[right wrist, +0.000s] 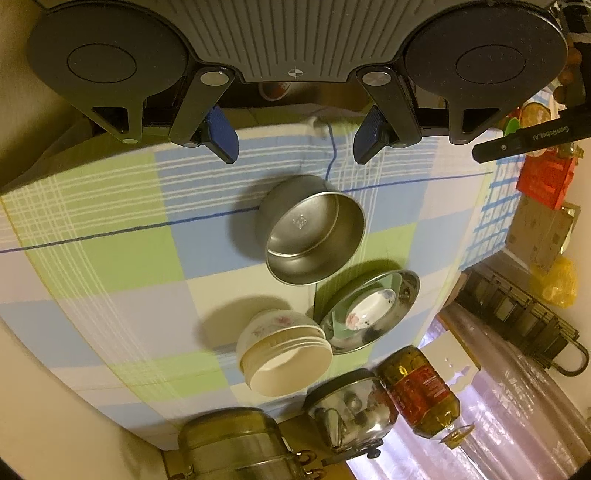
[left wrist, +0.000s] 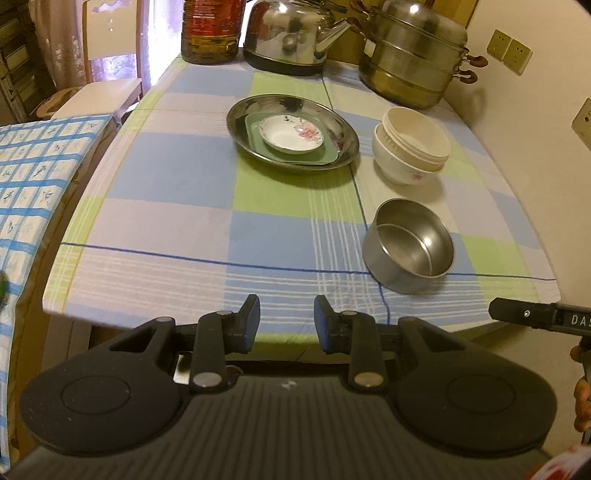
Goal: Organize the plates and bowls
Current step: 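Move the right tool to the small steel bowl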
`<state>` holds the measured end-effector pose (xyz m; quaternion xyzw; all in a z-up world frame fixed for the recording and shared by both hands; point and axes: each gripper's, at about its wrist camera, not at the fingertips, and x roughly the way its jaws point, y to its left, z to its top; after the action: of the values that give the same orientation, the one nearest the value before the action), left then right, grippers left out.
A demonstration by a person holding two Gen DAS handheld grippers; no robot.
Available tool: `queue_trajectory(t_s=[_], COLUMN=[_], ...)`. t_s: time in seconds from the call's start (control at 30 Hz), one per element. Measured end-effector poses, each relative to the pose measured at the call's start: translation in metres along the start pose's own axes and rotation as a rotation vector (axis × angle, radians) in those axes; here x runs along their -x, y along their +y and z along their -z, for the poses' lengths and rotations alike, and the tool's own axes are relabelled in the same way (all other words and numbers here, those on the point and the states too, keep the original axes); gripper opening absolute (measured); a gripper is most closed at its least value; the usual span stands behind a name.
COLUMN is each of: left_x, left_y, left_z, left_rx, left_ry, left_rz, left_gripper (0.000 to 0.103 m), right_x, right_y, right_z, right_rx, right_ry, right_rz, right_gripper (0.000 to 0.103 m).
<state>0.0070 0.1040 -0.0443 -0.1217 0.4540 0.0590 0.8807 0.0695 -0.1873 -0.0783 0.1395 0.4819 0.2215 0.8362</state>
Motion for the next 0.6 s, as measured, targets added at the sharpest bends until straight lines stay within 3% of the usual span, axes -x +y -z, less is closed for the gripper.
queue_trajectory(t_s=[0.33, 0.6], left_x=[-0.009, -0.041], left_y=[0.0, -0.009], left_z=[-0.002, -0.023], left_rx=[-0.039, -0.102], left_ry=[0.005, 0.044], left_rz=[-0.003, 0.071], left_gripper=[0.028, 0.028], right_x=[-0.006, -0.024], right_y=[0.004, -0.002], right_z=[-0.004, -0.013], right_rx=[0.02, -0.039], right_ry=[-0.007, -0.014], right_rz=[0.046, 0.097], right_gripper=[0.069, 0.069])
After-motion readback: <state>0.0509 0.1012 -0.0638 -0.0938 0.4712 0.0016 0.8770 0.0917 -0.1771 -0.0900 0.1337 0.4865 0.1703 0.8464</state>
